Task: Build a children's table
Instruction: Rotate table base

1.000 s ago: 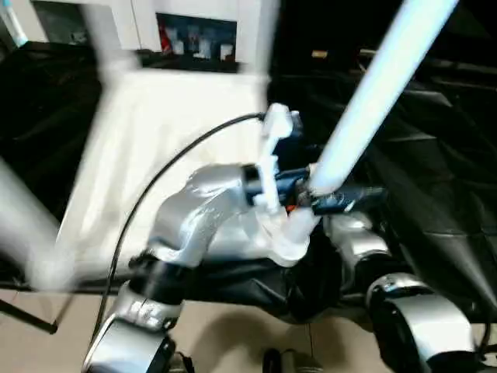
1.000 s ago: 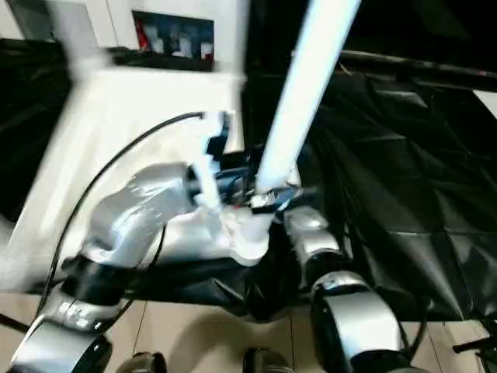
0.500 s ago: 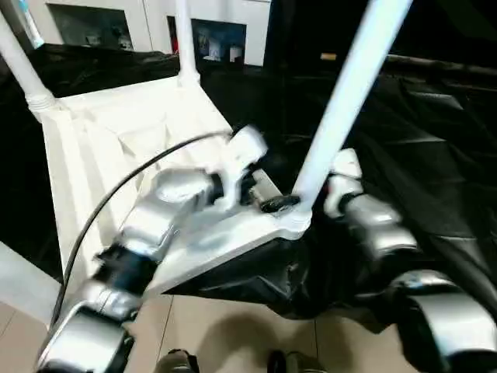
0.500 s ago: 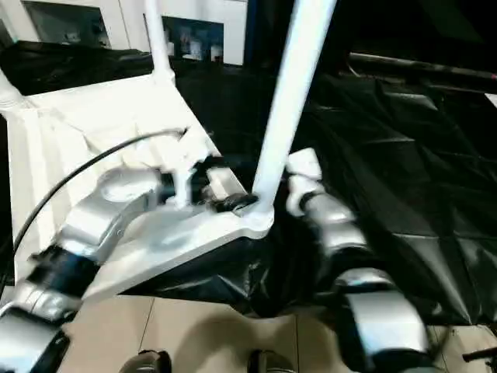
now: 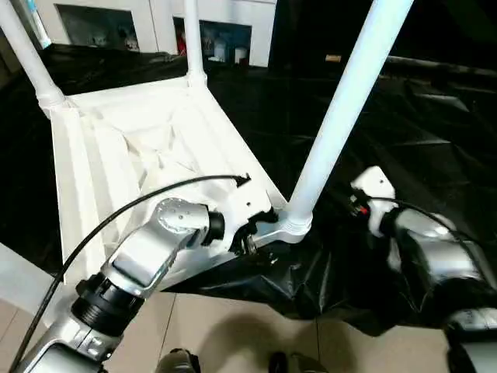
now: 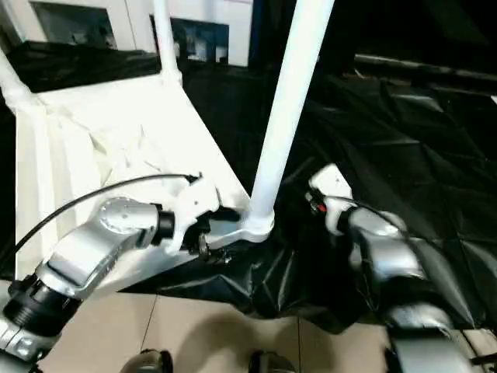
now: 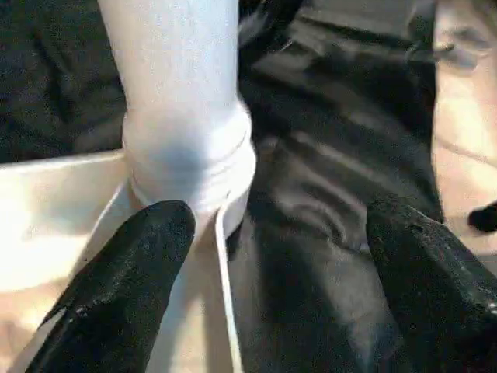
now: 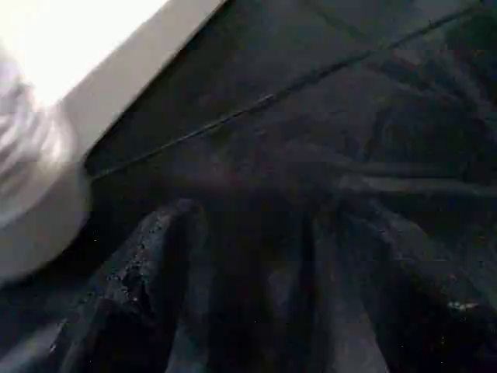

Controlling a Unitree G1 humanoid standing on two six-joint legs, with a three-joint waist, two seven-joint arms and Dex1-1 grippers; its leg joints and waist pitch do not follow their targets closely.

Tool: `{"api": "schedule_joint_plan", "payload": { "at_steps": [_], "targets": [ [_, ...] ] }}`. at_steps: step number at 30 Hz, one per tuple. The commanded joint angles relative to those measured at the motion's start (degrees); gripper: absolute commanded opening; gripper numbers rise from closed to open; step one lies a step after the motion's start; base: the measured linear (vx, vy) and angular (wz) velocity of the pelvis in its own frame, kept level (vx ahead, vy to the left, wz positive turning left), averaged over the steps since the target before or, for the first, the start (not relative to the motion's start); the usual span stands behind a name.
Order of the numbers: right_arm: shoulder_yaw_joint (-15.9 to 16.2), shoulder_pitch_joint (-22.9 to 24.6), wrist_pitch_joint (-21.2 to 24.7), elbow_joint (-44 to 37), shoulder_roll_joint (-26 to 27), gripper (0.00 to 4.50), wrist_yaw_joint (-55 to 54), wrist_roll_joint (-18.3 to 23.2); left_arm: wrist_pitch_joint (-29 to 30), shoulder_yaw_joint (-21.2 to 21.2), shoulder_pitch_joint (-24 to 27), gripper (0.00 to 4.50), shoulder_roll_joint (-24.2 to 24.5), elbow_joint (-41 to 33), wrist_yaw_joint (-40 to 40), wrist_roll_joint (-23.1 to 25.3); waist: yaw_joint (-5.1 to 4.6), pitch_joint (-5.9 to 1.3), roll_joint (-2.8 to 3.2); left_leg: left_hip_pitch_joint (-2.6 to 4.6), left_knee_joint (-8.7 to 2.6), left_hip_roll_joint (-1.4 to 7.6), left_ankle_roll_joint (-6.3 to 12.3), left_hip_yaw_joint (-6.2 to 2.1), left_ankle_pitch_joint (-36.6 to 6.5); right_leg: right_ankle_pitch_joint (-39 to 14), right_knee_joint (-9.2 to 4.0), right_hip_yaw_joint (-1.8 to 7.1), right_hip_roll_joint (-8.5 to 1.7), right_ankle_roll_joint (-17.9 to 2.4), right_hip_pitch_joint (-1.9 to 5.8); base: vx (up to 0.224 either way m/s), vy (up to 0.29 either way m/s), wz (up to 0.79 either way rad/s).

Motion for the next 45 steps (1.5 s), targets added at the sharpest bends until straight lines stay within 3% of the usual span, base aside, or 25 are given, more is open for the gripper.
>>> {"api": "schedule_joint_plan", "payload": {
  "at_steps": [1, 2, 3, 5, 6, 10, 13, 18, 19, 26, 33, 37, 40, 42, 43, 44, 45],
  "targets": [
    [1.1, 2.3, 2.3, -5.9, -2.6, 3.17, 4.7, 1.7, 3.8, -1.8, -0.1, 3.71, 1.8, -2.3, 2.0, 3.9, -0.01, -4.70, -0.10, 1.01, -3.95, 0.89, 0.84, -0.88, -17.5, -24.7, -5.05, 1.69, -2.48, -8.7, 3.01, 0.000, 0.000, 0.00],
    [1.1, 2.4, 2.4, -6.1, -2.7, 3.17, 4.9, 1.8, 4.0, -1.8, -0.1, 3.71, 1.8, -2.4, 2.0, 4.0, 0.12, -4.68, -0.11, 1.05, -4.03, 1.01, 0.82, -0.93, -17.6, -25.0, -5.14, 1.70, -2.41, -8.1, 3.13, 0.000, 0.000, 0.00],
    [1.7, 4.6, 4.3, -10.7, -4.7, 3.17, 7.7, 2.6, 6.7, -2.3, 0.0, 3.63, 2.8, -3.9, 3.4, 5.6, 0.22, -4.57, 0.73, 1.41, -3.99, 1.05, 0.95, -0.97, -18.0, -25.3, -5.27, 1.82, -2.40, -7.9, 2.77, 0.000, 0.000, 0.00],
    [1.9, 6.6, 7.1, -14.9, -6.2, 3.17, 9.5, 3.5, 9.9, -2.7, 0.1, 3.36, 3.4, -5.6, 4.3, 5.6, 0.21, -4.58, 0.25, 1.21, -3.97, 0.96, 1.35, -0.91, -17.6, -24.6, -5.33, 1.76, -2.22, -8.1, 2.87, 0.000, 0.000, 0.00],
    [2.1, 7.3, 7.9, -16.4, -6.8, 3.17, 10.2, 3.7, 10.9, -2.7, 0.3, 3.30, 3.5, -6.0, 4.8, 5.7, 0.29, -4.77, 0.46, 1.21, -3.95, 0.99, 1.29, -1.02, -17.4, -24.7, -5.26, 1.71, -2.40, -8.3, 2.97, 0.000, 0.000, 0.00],
    [3.4, 10.4, 12.1, -23.4, -9.1, 3.17, 14.2, 5.5, 13.1, -2.5, 0.6, 2.98, 2.7, -6.0, 6.8, 5.8, 0.38, -4.81, 0.37, 1.21, -3.84, 1.02, 1.93, -0.95, -17.0, -23.1, -5.35, 1.72, -2.26, -8.8, 2.85, 0.000, 0.000, 0.00],
    [4.6, 11.9, 14.8, -27.6, -10.1, 3.17, 16.6, 7.0, 13.2, -2.0, 0.6, 2.83, 1.6, -5.2, 7.1, 5.6, 0.25, -4.78, 0.29, 0.97, -3.89, 0.91, 2.02, -1.10, -17.5, -25.0, -5.58, 1.53, -2.34, -8.2, 2.89, 0.000, 0.000, 0.00],
    [5.1, 12.4, 17.4, -30.6, -10.4, 3.17, 17.4, 7.6, 7.6, -3.0, 1.1, 2.46, 2.0, -3.7, 4.6, 5.3, 0.37, -4.75, 0.38, 1.03, -3.92, 0.88, 1.80, -1.22, -17.9, -26.9, -5.94, 1.51, -2.47, -7.2, 2.67, 0.000, 0.000, 0.00],
    [5.1, 12.4, 17.5, -30.6, -10.4, 3.17, 17.5, 7.6, 7.1, -3.1, 1.1, 2.23, 2.2, -3.5, 4.3, 5.3, 0.36, -4.79, 0.40, 1.03, -3.93, 0.90, 1.64, -1.23, -18.2, -27.3, -5.95, 1.52, -2.50, -6.8, 2.66, 0.000, 0.000, 0.00],
    [5.7, 12.8, 19.3, -32.5, -10.9, 3.17, 17.2, 7.7, 4.0, -3.5, 0.6, 1.84, 3.8, -0.9, 2.4, 5.1, 0.31, -4.70, 0.28, 1.08, -4.01, 0.92, 1.25, -1.27, -18.4, -27.7, -5.94, 1.52, -2.54, -6.5, 2.54, 0.000, 0.000, 0.00],
    [6.1, 12.8, 20.6, -33.6, -10.7, 3.17, 17.1, 7.7, -4.6, -5.5, -1.6, 1.26, 5.6, 7.6, -1.7, 7.6, 0.39, -4.51, 0.30, 1.21, -4.14, 0.84, 1.10, -1.37, -19.3, -29.2, -6.24, 1.52, -2.61, -5.8, 2.34, 0.000, 0.000, 0.00],
    [6.4, 12.8, 20.3, -33.6, -10.7, 3.17, 16.9, 7.8, -9.1, -6.8, -2.9, 0.97, 6.0, 12.2, -2.7, 9.5, 0.31, -4.36, 0.21, 1.29, -4.12, 0.84, 0.60, -1.47, -20.6, -32.9, -6.56, 1.45, -2.84, -4.5, 2.22, 0.000, 0.000, 0.00],
    [6.4, 12.6, 20.2, -33.5, -10.7, 3.17, 16.8, 7.9, -12.9, -7.2, -3.9, 0.68, 6.0, 15.1, -3.5, 10.3, 0.08, -4.11, 0.18, 1.44, -4.01, 0.46, -0.14, -1.90, -22.8, -40.7, -7.65, 0.75, -3.06, -1.4, 2.08, 0.000, 0.000, 0.00],
    [6.2, 12.3, 20.0, -33.3, -10.5, 3.17, 16.7, 7.9, -22.6, -7.0, -5.4, 0.63, 5.5, 19.9, -5.5, 10.4, -0.15, -3.93, 0.43, 1.29, -4.16, 0.40, -0.44, -2.26, -23.7, -42.6, -8.25, 0.09, -3.21, -0.6, 2.30, 0.000, 0.000, 0.00],
    [6.2, 12.2, 19.8, -33.1, -10.4, 3.17, 16.6, 7.9, -27.8, -6.5, -6.7, 0.51, 5.0, 22.9, -5.8, 10.6, -0.33, -3.81, 0.72, 1.63, -4.19, 0.24, -0.37, -2.47, -25.3, -43.8, -9.07, -0.66, -3.15, 0.2, 2.32, -0.055, 0.027, -0.10],
    [6.1, 12.1, 19.8, -33.0, -10.4, 3.17, 16.5, 7.8, -29.6, -6.4, -7.2, 0.46, 4.8, 24.0, -5.9, 10.6, -0.54, -3.62, 1.29, 2.59, -4.34, 0.45, -0.51, -2.90, -28.5, -43.9, -10.01, -1.95, -3.12, 0.1, 2.35, -0.055, 0.027, -0.10],
    [6.1, 12.1, 19.6, -33.0, -10.4, 3.17, 16.5, 7.8, -32.0, -6.6, -7.9, 0.46, 4.9, 25.0, -6.0, 11.1, -0.74, -3.56, 1.46, 3.01, -4.44, 0.64, -0.74, -3.13, -30.5, -43.4, -10.27, -2.66, -3.07, -0.1, 2.46, -0.067, 0.030, -0.08]
  ]
}}
